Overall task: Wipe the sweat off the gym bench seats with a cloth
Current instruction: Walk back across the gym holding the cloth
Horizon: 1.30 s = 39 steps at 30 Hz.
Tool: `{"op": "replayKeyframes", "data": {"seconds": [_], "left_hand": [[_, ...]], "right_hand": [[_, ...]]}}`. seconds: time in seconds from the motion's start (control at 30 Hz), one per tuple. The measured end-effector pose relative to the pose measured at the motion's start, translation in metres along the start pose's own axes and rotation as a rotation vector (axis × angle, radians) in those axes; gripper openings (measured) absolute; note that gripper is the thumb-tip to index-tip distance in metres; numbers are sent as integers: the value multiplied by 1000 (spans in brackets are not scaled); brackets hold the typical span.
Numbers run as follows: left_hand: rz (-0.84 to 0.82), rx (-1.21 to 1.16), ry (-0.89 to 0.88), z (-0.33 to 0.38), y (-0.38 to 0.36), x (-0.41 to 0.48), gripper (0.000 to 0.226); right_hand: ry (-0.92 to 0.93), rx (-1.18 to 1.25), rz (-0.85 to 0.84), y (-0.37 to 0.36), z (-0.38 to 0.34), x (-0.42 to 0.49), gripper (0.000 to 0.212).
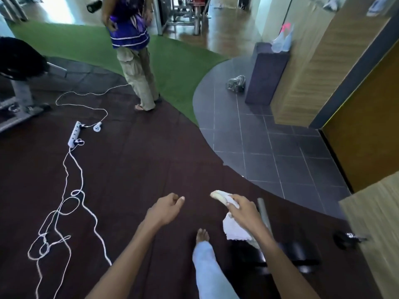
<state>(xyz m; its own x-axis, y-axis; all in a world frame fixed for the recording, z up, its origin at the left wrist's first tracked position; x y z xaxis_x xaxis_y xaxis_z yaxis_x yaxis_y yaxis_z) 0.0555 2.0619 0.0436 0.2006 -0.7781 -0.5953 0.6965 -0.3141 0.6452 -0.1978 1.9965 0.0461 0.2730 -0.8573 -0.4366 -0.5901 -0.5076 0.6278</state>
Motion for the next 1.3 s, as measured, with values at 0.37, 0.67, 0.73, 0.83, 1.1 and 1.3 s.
{"op": "replayKeyframes", "data": {"seconds": [0.37,0.67,0.73,0.83,1.1,1.3], "left_hand": [[-7,-27,-19,126,177,277,53],[10,8,-115,240,311,522,54],[27,-1,-150,278,341,585,52],[15,-45,-188,343,380,663,48],[-80,75,-351,543,449,844,39],[-87,100,-395,664,465,986,42]], "right_hand": [[18,119,27,140,-95,319,21],[61,209,93,262,-173,559,18],[70,214,111,292,-188,622,19],[76,228,174,346,-213,703,25],[2,263,298,485,-225,872,33],[-18,259,334,583,-191,1017,27]]}}
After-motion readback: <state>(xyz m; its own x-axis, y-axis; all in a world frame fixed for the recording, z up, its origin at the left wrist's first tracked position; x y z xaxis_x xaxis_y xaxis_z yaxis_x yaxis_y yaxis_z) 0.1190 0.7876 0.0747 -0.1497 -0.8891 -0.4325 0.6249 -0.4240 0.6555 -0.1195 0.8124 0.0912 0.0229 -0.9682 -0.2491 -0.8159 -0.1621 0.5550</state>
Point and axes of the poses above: each hand's wrist, its own x-axis towards the middle knuckle, its own y-axis out of the back of the hand, z = x × y, the point moved 6 cm from there along x, towards the middle knuckle, and after that the axes turned 6 degrees about -z, right-handed, at the moved point
